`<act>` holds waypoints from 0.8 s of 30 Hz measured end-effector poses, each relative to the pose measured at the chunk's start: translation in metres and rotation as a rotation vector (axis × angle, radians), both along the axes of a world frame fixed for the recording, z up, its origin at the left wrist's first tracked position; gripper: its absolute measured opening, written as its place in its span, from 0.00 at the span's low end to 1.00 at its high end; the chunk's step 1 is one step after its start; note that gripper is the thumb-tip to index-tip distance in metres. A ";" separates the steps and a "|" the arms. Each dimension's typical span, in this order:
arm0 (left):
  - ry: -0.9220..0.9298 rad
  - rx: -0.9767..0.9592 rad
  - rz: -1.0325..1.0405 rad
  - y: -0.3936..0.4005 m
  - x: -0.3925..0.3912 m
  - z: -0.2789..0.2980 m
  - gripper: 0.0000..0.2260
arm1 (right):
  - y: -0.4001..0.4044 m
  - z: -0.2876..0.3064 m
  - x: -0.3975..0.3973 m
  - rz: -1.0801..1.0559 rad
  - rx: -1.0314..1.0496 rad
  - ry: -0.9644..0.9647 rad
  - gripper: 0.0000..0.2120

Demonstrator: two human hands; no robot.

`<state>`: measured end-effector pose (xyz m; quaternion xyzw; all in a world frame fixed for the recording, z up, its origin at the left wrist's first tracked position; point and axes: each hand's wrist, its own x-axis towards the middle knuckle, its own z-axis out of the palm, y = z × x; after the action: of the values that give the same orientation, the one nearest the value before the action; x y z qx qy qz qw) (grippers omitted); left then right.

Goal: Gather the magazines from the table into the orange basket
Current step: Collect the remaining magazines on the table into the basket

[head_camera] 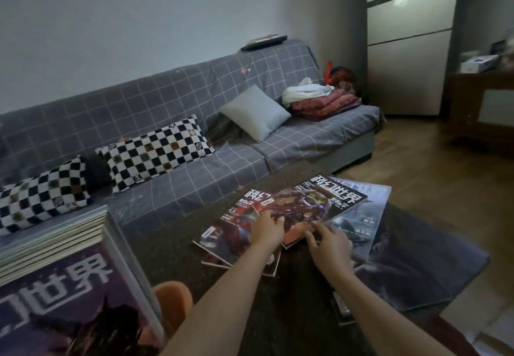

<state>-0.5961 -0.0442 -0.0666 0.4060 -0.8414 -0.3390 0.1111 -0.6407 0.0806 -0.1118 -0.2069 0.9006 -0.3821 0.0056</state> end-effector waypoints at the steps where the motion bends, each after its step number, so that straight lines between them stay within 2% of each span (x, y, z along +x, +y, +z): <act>1: -0.025 -0.035 -0.022 -0.010 -0.012 -0.004 0.19 | -0.004 -0.004 -0.006 -0.015 0.038 0.009 0.22; 4: -0.075 -0.108 -0.073 -0.043 -0.046 -0.015 0.21 | -0.016 -0.018 -0.012 -0.054 0.157 0.075 0.27; 9: -0.262 -0.292 -0.142 -0.080 -0.089 -0.037 0.29 | -0.022 -0.025 -0.022 -0.105 0.200 0.109 0.29; 13: -0.291 -0.323 -0.138 -0.092 -0.101 -0.051 0.32 | -0.019 -0.030 -0.022 -0.094 0.235 0.094 0.31; 19: -0.373 -0.346 -0.140 -0.086 -0.100 -0.040 0.39 | -0.015 -0.028 -0.030 -0.142 0.221 0.034 0.34; 21: -0.370 -0.349 -0.131 -0.075 -0.091 -0.033 0.38 | -0.014 -0.027 -0.033 -0.191 0.216 0.016 0.36; 24: -0.276 -0.264 -0.155 -0.057 -0.070 -0.024 0.29 | -0.014 -0.027 -0.033 -0.198 0.206 -0.004 0.37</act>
<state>-0.6662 -0.1016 -0.0907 0.3646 -0.9144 -0.1746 0.0204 -0.6738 0.0662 -0.1383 -0.1149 0.9511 -0.2866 -0.0092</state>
